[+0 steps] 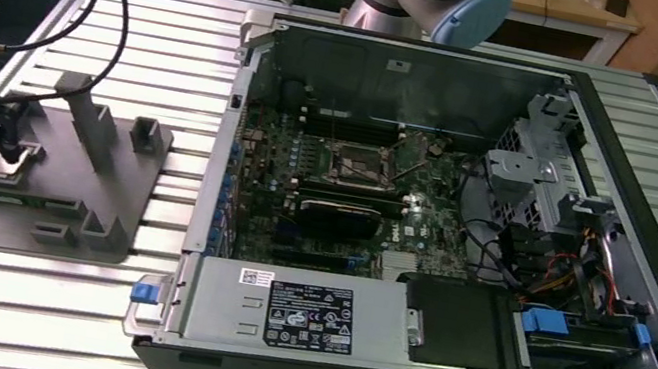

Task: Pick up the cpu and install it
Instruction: 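Pick up the cpu and move it towards the insertion slot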

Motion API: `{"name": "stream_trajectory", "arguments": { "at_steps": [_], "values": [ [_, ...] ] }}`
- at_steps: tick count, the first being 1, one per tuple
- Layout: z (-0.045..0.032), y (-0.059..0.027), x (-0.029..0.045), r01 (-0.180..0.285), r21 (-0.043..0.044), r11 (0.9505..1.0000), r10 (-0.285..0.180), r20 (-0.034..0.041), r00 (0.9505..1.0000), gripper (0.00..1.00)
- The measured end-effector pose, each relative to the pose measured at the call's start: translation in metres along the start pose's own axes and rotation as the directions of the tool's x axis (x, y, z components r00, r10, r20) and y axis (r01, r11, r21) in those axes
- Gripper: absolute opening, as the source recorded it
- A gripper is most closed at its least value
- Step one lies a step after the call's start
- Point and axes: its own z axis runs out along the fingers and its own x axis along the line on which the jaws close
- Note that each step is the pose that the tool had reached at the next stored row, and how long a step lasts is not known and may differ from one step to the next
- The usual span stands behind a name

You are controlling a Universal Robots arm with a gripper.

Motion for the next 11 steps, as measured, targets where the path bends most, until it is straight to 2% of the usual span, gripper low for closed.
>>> {"name": "stream_trajectory", "arguments": {
  "at_steps": [1,2,4,8,11],
  "values": [
    [0.0,0.0,0.0,0.0,0.0,1.0,0.0,0.0001,1.0,0.47],
    [0.0,0.0,0.0,0.0,0.0,1.0,0.0,0.0001,1.0,0.47],
    [0.0,0.0,0.0,0.0,0.0,1.0,0.0,0.0,1.0,0.59],
    [0.0006,0.0,0.0,0.002,-0.0003,1.0,-0.002,0.0001,1.0,0.59],
    [0.0022,0.0004,0.0001,0.025,-0.0007,0.9997,-0.025,-0.0011,0.9997,0.59]
  ]
}}
